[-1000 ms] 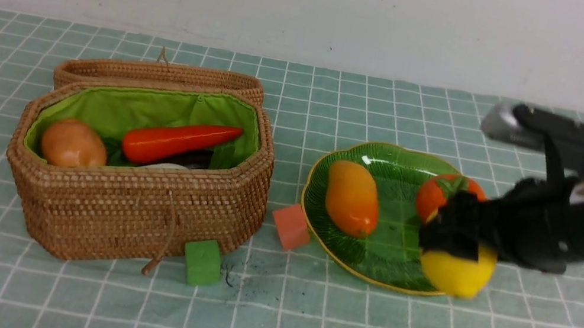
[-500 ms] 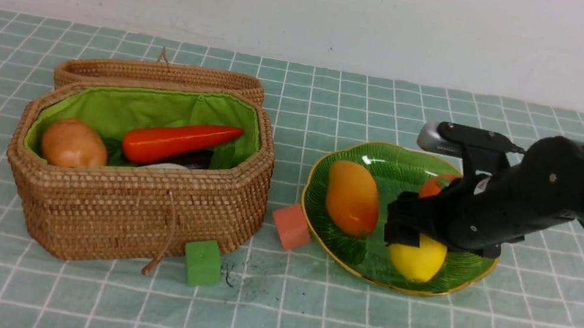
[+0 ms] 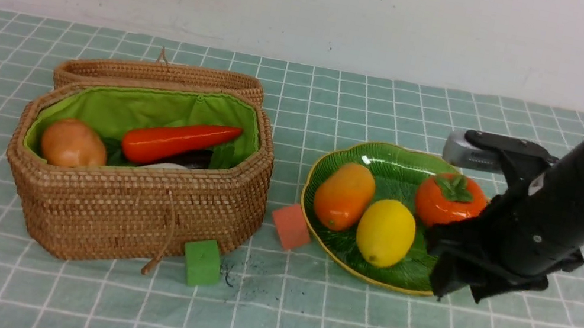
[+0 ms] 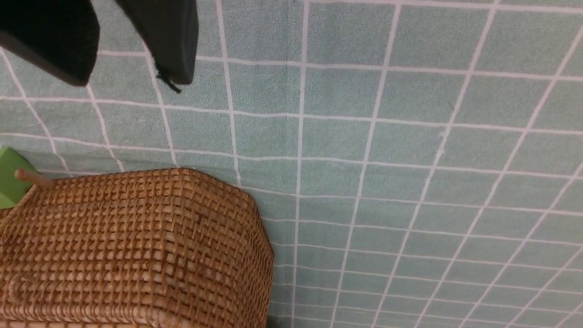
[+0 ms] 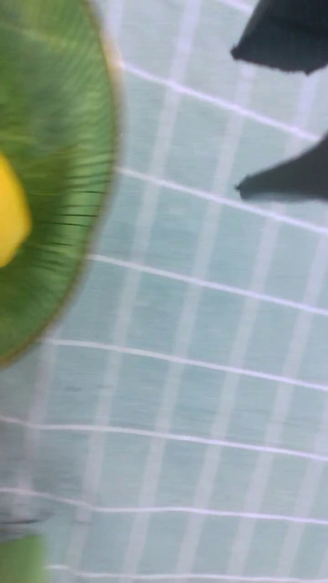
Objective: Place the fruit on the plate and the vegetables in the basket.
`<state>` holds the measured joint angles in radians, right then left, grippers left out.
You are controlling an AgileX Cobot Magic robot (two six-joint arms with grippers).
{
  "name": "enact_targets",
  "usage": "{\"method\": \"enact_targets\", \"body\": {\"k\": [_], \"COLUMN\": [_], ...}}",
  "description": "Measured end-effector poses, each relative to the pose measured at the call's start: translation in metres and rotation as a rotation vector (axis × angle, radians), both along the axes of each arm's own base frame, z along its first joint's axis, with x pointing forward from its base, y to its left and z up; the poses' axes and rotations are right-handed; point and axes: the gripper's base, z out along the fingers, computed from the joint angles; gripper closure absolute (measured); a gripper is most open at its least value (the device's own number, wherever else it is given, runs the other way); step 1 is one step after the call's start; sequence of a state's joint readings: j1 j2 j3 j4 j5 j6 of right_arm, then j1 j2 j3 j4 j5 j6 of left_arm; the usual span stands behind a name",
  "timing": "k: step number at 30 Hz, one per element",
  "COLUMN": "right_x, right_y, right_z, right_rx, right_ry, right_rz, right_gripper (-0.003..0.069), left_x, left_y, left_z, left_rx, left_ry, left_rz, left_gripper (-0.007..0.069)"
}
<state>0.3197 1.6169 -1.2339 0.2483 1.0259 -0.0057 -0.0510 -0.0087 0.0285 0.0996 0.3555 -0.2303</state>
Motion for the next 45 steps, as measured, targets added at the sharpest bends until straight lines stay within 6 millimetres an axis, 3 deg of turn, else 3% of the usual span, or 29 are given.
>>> {"method": "enact_targets", "body": {"k": [4,7,14,23,26,28,30,33,36,37,38,39,40,41,43,45], "right_x": [-0.032,-0.056,-0.085,-0.089,-0.094,-0.099,-0.105,-0.147,-0.195,-0.208,-0.213,-0.219,-0.235,-0.238,-0.249,-0.25], "right_y": [-0.009,-0.017,-0.027,-0.038,-0.043,-0.054,-0.06,-0.085,-0.108,-0.112,-0.114,-0.116,-0.119,-0.12,-0.122,-0.123], "right_z": [0.01,0.011,0.016,0.023,0.036,0.057,0.064,0.077,0.049,0.036,0.034,0.021,-0.008,-0.01,-0.045,-0.067], "right_rx": [-0.025,-0.023,-0.027,-0.131,-0.146,-0.118,-0.1,-0.075,-0.143,-0.166,-0.172,-0.183,-0.195,-0.192,-0.178,-0.155], "right_ry": [0.078,0.065,0.073,-0.005,-0.143,-0.424,-0.528,-0.83,-0.999,-1.033,-1.057,-1.063,-1.095,-1.115,-1.122,-1.084], "right_rz": [0.068,0.068,0.079,0.107,0.121,0.071,0.045,-0.053,-0.137,-0.155,-0.164,-0.172,-0.214,-0.228,-0.3,-0.36], "right_gripper": [0.0611,0.0675,0.0676,0.0673,0.0673,0.0671,0.067,0.0667,0.0666,0.0666,0.0666,0.0666,0.0666,0.0666,0.0666,0.0666], "left_x": [0.0,0.0,0.0,0.0,0.0,0.0,0.0,0.0,0.0,0.0,0.0,0.0,0.0,0.0,0.0,0.0], "left_y": [0.0,0.0,0.0,0.0,0.0,0.0,0.0,0.0,0.0,0.0,0.0,0.0,0.0,0.0,0.0,0.0], "left_z": [0.0,0.0,0.0,0.0,0.0,0.0,0.0,0.0,0.0,0.0,0.0,0.0,0.0,0.0,0.0,0.0], "left_rx": [0.0,0.0,0.0,0.0,0.0,0.0,0.0,0.0,0.0,0.0,0.0,0.0,0.0,0.0,0.0,0.0], "left_ry": [0.0,0.0,0.0,0.0,0.0,0.0,0.0,0.0,0.0,0.0,0.0,0.0,0.0,0.0,0.0,0.0], "left_rz": [0.0,0.0,0.0,0.0,0.0,0.0,0.0,0.0,0.0,0.0,0.0,0.0,0.0,0.0,0.0,0.0], "left_gripper": [0.0386,0.0386,0.0386,0.0386,0.0386,0.0386,0.0386,0.0386,0.0386,0.0386,0.0386,0.0386,0.0386,0.0386,0.0386,0.0386]}}
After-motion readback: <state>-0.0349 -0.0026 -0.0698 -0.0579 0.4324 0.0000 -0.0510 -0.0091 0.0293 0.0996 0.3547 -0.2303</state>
